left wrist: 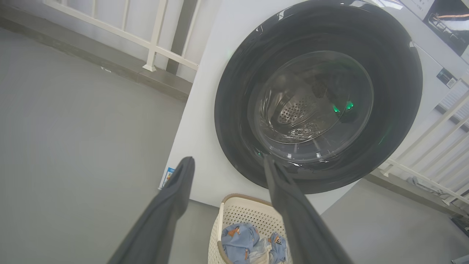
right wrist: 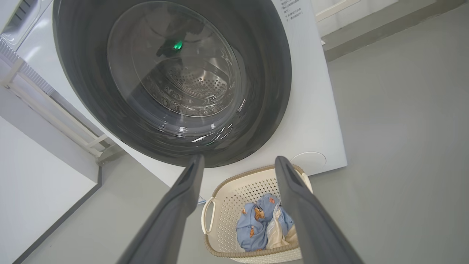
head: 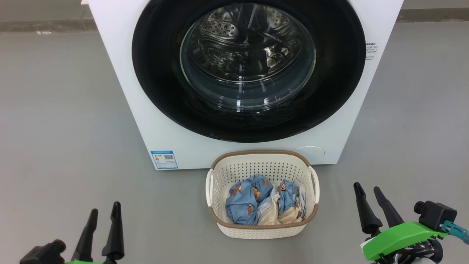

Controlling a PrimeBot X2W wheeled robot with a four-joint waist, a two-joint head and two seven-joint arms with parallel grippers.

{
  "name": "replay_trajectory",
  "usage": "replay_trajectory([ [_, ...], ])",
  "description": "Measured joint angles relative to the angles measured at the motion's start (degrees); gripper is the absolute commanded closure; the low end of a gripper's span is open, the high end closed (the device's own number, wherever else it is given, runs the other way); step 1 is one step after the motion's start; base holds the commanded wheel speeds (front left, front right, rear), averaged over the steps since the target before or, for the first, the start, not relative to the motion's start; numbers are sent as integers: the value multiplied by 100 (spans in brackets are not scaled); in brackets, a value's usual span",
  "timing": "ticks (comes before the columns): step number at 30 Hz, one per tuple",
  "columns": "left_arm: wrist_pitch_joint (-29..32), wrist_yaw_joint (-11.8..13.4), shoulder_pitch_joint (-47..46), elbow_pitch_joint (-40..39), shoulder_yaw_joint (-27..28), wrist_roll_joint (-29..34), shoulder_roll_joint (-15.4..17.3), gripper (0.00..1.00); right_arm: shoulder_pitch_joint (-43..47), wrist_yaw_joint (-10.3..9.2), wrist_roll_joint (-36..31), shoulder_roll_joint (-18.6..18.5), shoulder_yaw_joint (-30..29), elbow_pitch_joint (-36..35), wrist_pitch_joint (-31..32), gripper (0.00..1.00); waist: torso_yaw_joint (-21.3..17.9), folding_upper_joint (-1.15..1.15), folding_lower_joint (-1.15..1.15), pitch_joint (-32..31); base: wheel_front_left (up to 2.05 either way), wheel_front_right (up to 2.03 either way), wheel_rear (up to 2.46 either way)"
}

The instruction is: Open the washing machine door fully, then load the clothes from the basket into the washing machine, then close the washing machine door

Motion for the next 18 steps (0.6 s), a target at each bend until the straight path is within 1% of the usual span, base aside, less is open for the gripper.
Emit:
replay_trajectory([
  [18, -302, -2, 0, -13, -108, 957, 126, 0, -15, 1, -1033, -64, 160, 5, -290, 0, -54, 0, 0, -4, 0, 0, 0],
])
